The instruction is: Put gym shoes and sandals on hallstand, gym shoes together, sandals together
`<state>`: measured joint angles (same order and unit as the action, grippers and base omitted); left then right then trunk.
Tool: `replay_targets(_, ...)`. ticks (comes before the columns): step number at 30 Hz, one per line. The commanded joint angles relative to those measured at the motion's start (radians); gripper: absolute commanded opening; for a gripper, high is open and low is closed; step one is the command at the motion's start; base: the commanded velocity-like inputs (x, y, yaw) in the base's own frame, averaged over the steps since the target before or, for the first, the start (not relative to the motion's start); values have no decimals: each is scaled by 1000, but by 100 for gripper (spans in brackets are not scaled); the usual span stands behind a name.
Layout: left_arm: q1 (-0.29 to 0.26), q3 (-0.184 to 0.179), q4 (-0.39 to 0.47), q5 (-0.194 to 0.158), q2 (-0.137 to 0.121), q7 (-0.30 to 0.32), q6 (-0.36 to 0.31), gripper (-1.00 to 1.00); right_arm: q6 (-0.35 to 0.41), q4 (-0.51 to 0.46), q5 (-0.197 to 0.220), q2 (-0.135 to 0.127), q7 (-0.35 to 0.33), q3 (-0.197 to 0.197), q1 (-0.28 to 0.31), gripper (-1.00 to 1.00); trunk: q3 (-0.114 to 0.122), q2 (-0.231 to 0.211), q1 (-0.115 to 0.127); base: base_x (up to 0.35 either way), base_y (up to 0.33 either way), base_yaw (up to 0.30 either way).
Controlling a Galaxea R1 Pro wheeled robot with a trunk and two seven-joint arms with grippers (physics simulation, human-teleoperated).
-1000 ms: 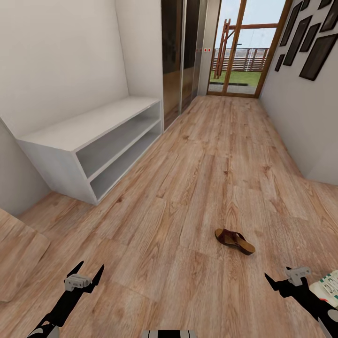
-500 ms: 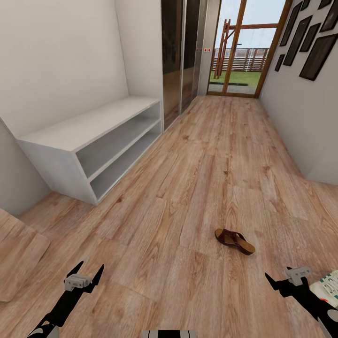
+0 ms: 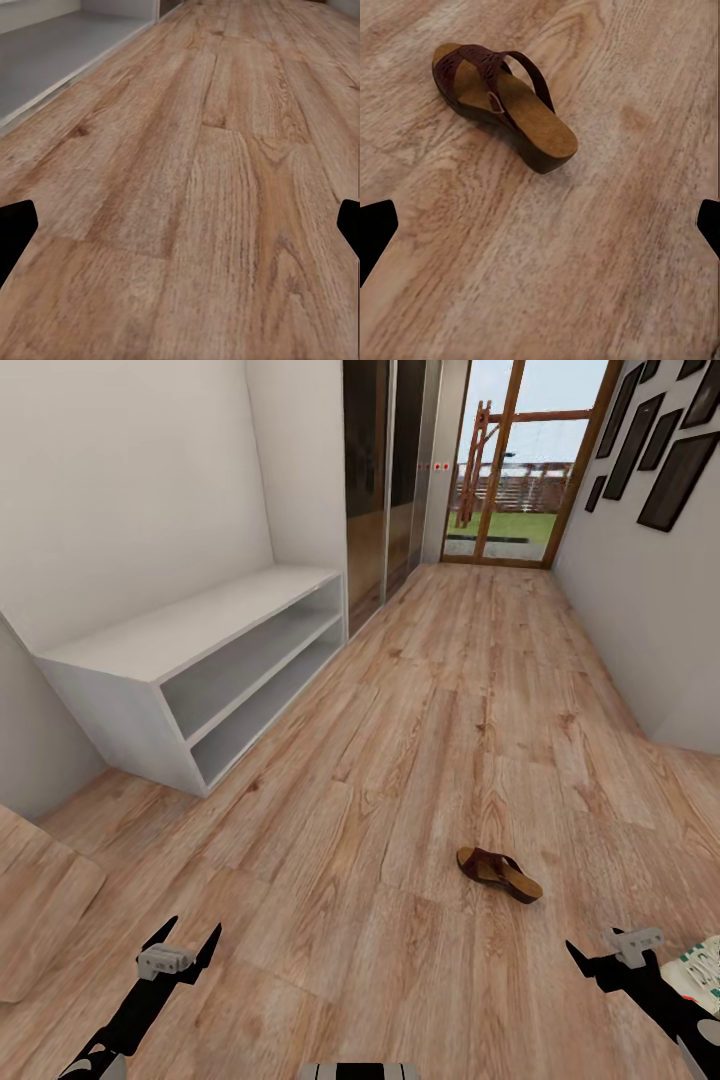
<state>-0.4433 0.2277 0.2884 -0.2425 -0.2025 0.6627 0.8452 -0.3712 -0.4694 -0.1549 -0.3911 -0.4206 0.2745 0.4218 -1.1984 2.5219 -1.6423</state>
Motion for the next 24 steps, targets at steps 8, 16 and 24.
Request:
replay_targets(8, 0, 0, 0, 0, 0, 1, 0, 100, 0, 0, 0, 0, 0, 0, 0, 100, 0, 0, 0, 0, -198, 0)
replay_targets(16, 0, 0, 0, 0, 0, 1, 0, 100, 0, 0, 0, 1, 0, -1, 0, 100, 0, 0, 0, 0, -99, 0)
replay_targets(24, 0, 0, 0, 0, 0, 1, 0, 100, 0, 1, 0, 3, -1, -1, 0, 100, 0, 0, 0, 0, -54, 0)
